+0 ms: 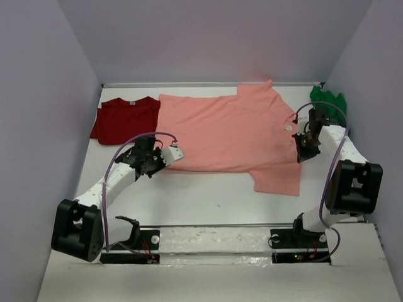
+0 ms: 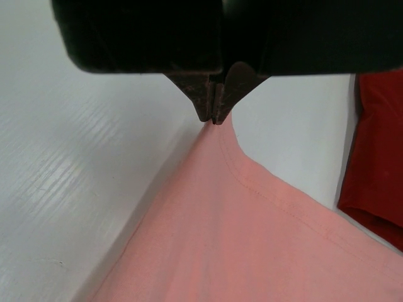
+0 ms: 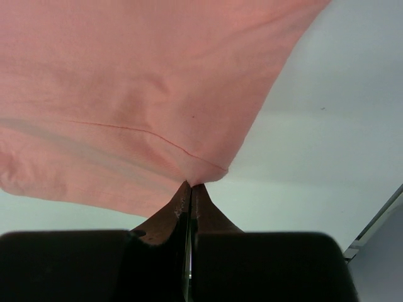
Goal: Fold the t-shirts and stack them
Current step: Fold the tshirt
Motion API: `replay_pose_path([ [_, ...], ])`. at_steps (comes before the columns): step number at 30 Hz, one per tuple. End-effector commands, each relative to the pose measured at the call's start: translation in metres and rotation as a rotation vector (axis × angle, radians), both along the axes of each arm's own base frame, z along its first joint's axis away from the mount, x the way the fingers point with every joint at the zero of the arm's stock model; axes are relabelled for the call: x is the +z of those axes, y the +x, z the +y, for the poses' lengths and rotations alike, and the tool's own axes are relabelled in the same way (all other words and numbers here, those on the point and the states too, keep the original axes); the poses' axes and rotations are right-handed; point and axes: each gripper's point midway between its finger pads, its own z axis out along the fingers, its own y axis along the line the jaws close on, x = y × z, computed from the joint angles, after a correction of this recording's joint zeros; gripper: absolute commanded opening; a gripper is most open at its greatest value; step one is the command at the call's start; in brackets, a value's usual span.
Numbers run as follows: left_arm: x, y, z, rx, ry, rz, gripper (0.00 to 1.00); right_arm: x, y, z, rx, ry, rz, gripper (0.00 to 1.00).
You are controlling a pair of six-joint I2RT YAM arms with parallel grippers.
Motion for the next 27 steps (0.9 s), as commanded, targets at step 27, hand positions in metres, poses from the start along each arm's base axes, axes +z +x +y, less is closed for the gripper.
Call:
replay_pose_path([
  [27, 0.038, 0.062, 0.005, 0.133, 0.02, -0.208, 0.0, 0.031, 0.067, -0.012, -0.05, -0.039, -0.146, 0.0],
])
